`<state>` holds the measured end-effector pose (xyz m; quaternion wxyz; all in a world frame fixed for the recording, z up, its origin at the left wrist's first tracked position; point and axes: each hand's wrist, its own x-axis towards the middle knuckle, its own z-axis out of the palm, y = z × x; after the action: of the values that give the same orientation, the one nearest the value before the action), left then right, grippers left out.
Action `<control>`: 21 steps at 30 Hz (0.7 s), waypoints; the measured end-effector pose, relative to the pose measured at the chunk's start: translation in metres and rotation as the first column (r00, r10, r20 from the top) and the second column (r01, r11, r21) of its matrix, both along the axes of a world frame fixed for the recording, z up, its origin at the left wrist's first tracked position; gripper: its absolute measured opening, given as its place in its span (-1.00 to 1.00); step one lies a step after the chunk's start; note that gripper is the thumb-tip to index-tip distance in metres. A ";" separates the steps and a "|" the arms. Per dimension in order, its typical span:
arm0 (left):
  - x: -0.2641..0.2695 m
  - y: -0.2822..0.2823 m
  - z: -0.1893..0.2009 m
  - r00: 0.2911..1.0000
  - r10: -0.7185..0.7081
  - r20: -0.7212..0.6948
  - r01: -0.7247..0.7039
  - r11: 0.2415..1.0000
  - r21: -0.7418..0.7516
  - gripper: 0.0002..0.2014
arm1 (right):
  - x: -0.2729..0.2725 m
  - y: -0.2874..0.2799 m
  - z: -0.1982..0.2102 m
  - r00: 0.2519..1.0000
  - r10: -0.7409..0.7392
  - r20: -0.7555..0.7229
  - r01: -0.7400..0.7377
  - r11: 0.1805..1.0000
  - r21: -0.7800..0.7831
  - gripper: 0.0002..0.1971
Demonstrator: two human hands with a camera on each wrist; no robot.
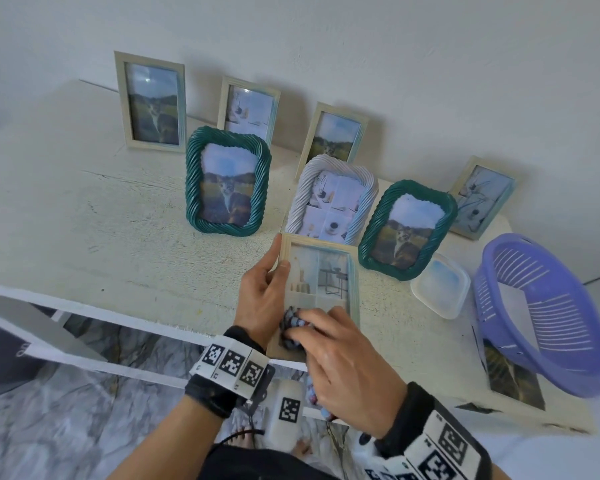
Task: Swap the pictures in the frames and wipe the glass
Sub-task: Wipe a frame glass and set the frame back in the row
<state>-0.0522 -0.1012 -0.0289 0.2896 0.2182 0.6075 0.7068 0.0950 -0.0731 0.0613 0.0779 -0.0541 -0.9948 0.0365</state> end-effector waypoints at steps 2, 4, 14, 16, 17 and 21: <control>0.001 0.000 -0.002 1.000 -0.003 -0.024 0.003 1.000 0.003 -0.59 | 0.004 0.003 0.000 0.998 0.005 0.070 -0.006 1.000 0.017 -0.61; 0.003 0.000 -0.002 0.999 -0.016 -0.049 0.016 1.000 0.005 -0.60 | 0.009 0.009 -0.008 0.978 0.009 0.210 -0.014 1.000 0.019 -0.63; -0.001 -0.004 0.001 0.999 -0.044 -0.024 0.045 0.998 0.045 -0.63 | 0.034 0.040 -0.011 0.952 -0.062 0.300 0.061 0.998 0.013 -0.70; -0.004 -0.003 0.006 0.999 -0.039 -0.035 0.041 0.998 0.052 -0.62 | 0.029 0.043 -0.007 0.977 -0.064 0.205 0.066 0.998 -0.003 -0.71; -0.006 -0.003 0.008 0.998 -0.042 -0.053 0.046 0.997 0.061 -0.62 | 0.027 0.046 -0.006 0.983 -0.061 0.175 0.063 0.998 -0.004 -0.70; -0.009 -0.007 0.012 0.992 -0.051 -0.117 0.060 0.996 0.071 -0.59 | 0.017 0.056 -0.008 0.983 -0.100 0.157 0.099 0.995 0.014 -0.63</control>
<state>-0.0612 -0.1081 -0.0171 0.2652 0.2860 0.5901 0.7068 0.1118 -0.0175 0.0529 0.0011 -0.1063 -0.9940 0.0253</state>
